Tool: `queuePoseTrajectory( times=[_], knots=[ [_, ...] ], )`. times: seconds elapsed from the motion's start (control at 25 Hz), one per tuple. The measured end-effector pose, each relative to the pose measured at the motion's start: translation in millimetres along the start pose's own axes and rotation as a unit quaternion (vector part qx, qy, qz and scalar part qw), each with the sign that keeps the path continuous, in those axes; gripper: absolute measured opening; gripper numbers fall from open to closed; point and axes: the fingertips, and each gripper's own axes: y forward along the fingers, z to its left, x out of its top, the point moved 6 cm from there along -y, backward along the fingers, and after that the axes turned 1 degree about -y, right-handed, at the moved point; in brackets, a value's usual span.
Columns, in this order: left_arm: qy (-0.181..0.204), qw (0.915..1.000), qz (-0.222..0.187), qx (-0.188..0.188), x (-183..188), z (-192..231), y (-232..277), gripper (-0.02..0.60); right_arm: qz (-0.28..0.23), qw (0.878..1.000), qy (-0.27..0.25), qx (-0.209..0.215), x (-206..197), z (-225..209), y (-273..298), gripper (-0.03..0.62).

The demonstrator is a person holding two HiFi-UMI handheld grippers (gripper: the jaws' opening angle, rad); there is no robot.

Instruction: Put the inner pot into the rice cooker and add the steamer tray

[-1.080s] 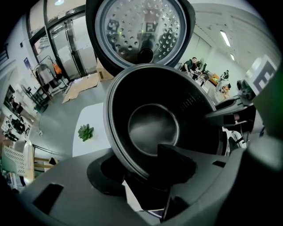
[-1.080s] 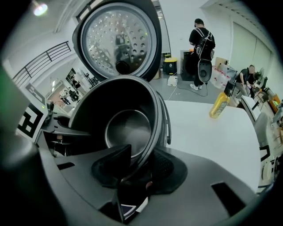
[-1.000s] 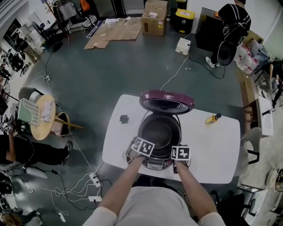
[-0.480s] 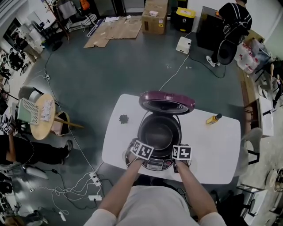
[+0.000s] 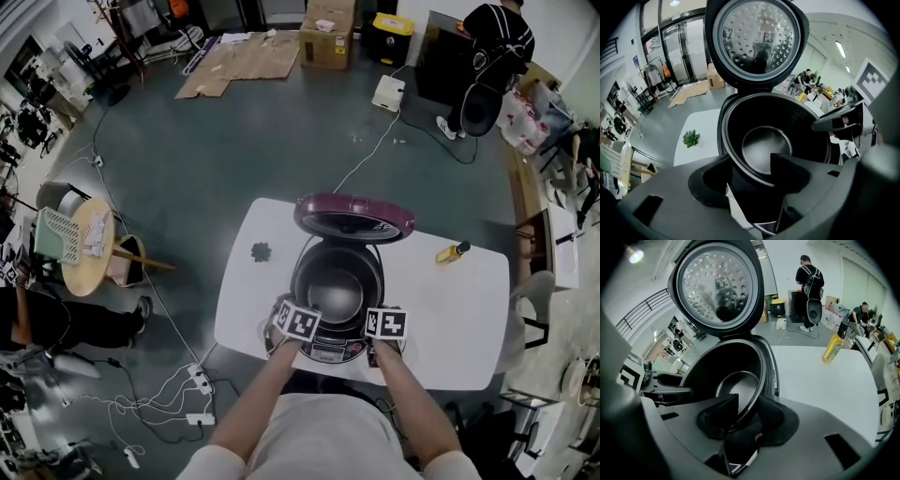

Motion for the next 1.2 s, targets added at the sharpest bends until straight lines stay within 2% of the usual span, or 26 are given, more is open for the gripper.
queuePoseTrajectory(
  times=[0.08,0.32,0.64,0.92,1.2],
  knots=[
    [-0.002,1.0,-0.005,0.001,1.2,0.0,-1.7,0.3,-0.001,1.0,-0.002,-0.004,-0.3,-0.5,-1.9,0.151],
    [-0.001,0.9999,-0.015,-0.004,1.2,3.6,-3.7,0.307,-0.023,0.999,-0.023,-0.022,2.7,-4.1,-10.9,0.183],
    [0.003,0.9978,-0.065,0.008,3.4,3.3,-21.0,0.311,-0.071,0.996,-0.06,-0.016,8.0,-8.7,-35.6,0.189],
    [0.007,0.9944,-0.106,0.002,6.6,-21.8,-41.5,0.305,-0.115,0.989,-0.088,0.012,3.8,-7.3,-57.0,0.181],
    [0.018,0.9907,-0.134,-0.015,3.1,-54.5,-57.7,0.297,-0.147,0.983,-0.109,0.016,-4.6,-9.9,-88.7,0.164]
  ],
)
